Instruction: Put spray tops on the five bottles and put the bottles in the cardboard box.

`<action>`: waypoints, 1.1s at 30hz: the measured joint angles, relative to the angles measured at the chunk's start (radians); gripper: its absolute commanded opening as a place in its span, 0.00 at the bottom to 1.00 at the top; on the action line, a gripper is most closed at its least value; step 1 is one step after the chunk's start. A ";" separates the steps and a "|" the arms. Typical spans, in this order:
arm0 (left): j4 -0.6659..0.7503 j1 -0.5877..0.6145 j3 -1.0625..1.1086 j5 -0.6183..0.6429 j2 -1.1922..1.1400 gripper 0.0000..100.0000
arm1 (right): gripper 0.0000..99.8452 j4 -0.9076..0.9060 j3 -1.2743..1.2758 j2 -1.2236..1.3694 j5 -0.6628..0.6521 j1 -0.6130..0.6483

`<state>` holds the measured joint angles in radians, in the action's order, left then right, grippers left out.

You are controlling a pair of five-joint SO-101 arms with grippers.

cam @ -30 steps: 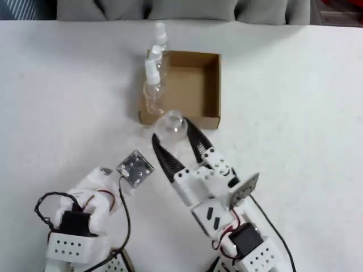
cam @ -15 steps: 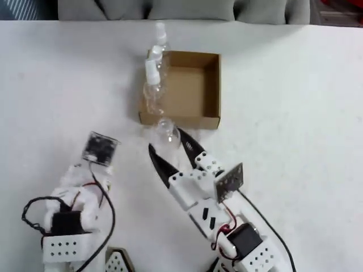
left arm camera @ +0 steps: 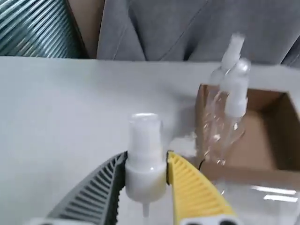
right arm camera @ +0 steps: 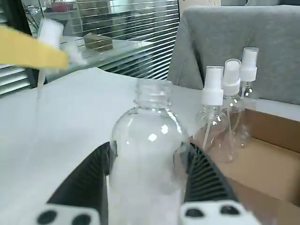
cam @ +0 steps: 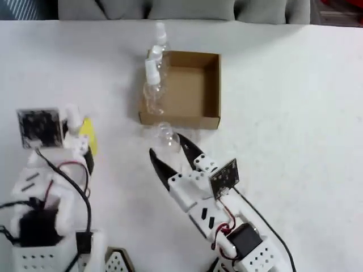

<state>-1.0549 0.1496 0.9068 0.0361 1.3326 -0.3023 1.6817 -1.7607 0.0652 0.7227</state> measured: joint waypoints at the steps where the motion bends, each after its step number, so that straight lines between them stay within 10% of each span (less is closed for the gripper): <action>1: 0.000 -0.018 -0.064 0.032 -0.051 0.02 | 0.02 0.000 0.000 0.000 0.000 0.000; 12: 0.075 -0.190 -0.500 0.172 -0.321 0.02 | 0.02 -0.037 0.000 0.000 0.000 0.000; 22: 0.450 -0.298 -0.520 0.172 -0.423 0.02 | 0.02 -0.037 0.000 0.000 0.000 0.000; 33: 0.532 -0.437 -0.520 0.327 -0.470 0.02 | 0.02 -0.037 0.000 0.000 0.000 0.000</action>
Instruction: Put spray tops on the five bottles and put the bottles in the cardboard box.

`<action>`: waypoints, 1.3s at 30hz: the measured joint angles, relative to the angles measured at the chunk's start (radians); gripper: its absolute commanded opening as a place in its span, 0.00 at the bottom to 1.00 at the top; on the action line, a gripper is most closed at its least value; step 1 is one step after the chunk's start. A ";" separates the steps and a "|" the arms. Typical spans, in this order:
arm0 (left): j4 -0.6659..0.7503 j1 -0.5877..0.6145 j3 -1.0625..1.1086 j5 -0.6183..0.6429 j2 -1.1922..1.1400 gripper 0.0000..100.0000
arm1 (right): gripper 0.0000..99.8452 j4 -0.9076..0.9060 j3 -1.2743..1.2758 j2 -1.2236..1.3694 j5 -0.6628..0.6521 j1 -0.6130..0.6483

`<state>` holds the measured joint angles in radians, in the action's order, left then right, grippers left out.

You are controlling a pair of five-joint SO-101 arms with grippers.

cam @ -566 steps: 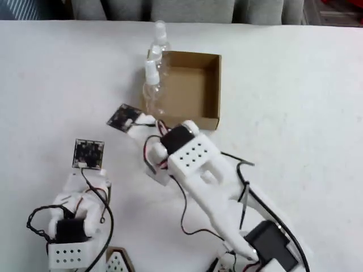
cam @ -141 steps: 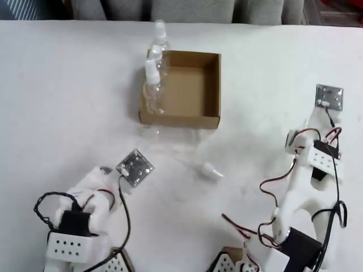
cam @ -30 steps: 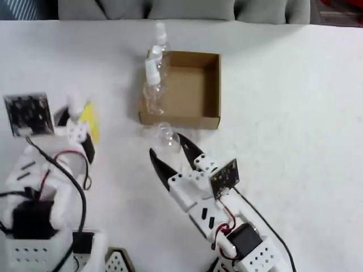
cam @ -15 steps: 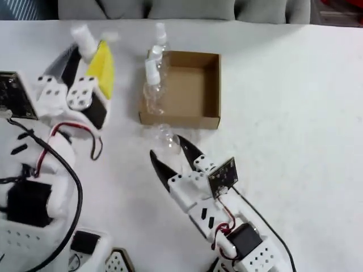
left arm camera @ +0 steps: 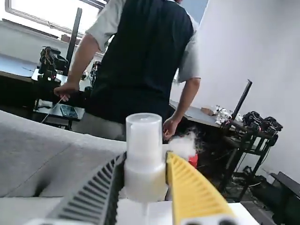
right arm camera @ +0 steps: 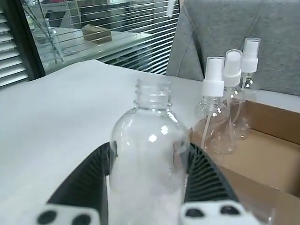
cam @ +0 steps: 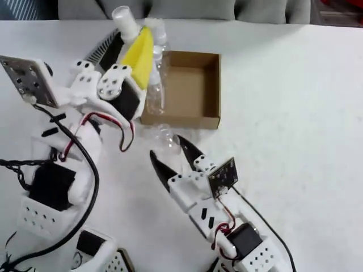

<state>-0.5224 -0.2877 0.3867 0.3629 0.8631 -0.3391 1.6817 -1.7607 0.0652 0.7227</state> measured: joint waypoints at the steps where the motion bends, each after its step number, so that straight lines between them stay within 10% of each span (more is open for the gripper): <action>1: 0.000 0.002 0.000 0.015 0.000 0.02 | 0.02 0.000 0.000 0.000 0.000 0.000; 39: 0.114 0.012 0.347 0.038 0.216 0.02 | 0.02 0.000 0.000 0.000 0.000 0.000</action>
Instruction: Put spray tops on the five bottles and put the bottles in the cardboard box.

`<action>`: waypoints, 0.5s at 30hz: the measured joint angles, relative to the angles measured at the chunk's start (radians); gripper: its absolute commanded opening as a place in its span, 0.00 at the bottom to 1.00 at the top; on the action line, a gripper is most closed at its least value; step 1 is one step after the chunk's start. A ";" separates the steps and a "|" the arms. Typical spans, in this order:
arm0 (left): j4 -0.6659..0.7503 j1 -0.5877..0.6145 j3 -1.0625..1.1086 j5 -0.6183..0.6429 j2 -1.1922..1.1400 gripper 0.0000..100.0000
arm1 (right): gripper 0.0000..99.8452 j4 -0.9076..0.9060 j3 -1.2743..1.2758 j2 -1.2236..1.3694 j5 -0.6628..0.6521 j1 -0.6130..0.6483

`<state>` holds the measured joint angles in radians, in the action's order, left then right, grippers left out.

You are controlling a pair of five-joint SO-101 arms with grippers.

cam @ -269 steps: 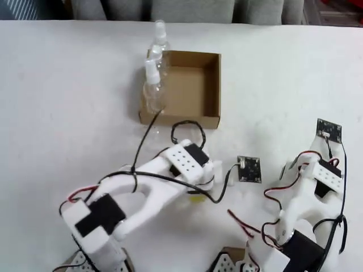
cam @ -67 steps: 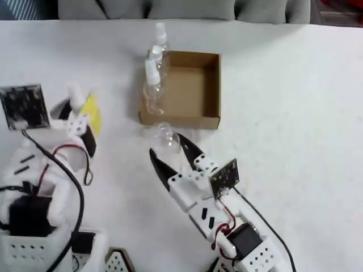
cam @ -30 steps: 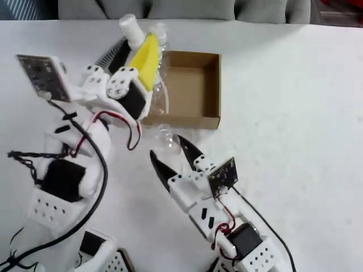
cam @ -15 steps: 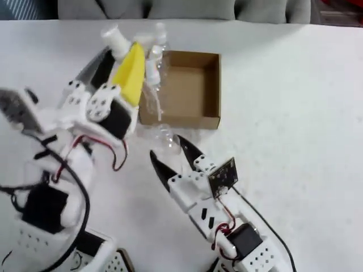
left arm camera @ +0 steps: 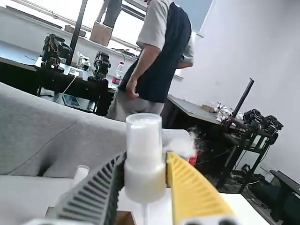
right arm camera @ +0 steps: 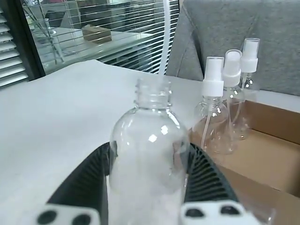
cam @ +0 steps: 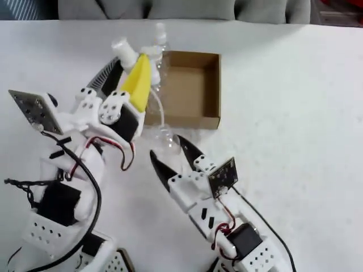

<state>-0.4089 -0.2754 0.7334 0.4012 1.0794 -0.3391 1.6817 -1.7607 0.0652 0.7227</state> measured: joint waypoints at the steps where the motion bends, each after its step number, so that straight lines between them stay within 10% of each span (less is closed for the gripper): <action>1: 0.000 0.000 0.000 0.000 0.000 0.02 | 0.02 0.000 0.000 0.000 0.000 0.000; 15: -0.075 -0.008 0.054 0.002 0.000 0.02 | 0.02 0.000 0.000 0.000 0.000 0.000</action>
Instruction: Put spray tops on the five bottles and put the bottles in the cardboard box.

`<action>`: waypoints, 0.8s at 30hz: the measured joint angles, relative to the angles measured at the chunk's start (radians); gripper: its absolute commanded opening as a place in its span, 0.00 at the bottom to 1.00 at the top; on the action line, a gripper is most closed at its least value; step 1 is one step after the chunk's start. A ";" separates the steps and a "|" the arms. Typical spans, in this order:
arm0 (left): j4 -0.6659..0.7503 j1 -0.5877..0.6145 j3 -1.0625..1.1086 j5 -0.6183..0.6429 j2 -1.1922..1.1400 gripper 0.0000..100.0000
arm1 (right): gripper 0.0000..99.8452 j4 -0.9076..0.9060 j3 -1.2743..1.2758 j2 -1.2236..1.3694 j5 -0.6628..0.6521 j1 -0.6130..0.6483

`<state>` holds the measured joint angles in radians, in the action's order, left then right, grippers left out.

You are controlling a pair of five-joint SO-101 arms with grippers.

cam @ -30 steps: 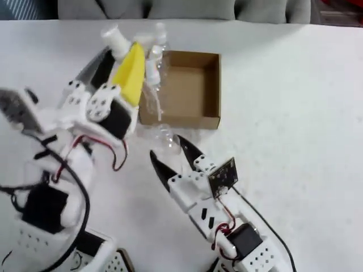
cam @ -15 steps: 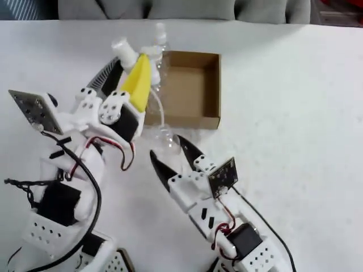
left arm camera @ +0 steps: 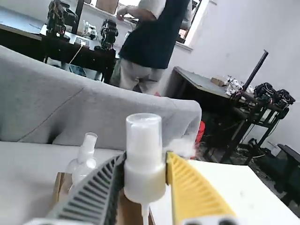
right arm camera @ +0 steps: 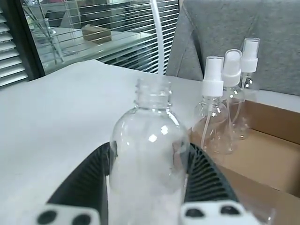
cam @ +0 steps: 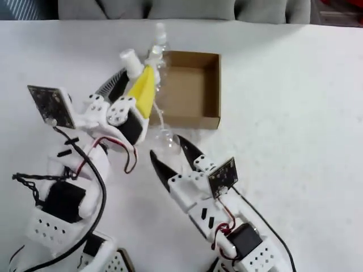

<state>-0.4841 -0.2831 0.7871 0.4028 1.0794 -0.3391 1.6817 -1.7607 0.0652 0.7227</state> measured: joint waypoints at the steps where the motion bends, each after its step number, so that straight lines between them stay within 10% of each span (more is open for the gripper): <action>1: -0.002 -0.005 0.008 0.000 0.000 0.02 | 0.02 0.000 0.000 0.000 0.000 0.000; 24: -0.169 -0.140 0.092 0.000 0.000 0.02 | 0.02 0.000 0.000 0.000 0.000 0.000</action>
<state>-0.6529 -0.4227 0.8792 0.4028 1.0794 -0.3391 1.6817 -1.7607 0.0652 0.7227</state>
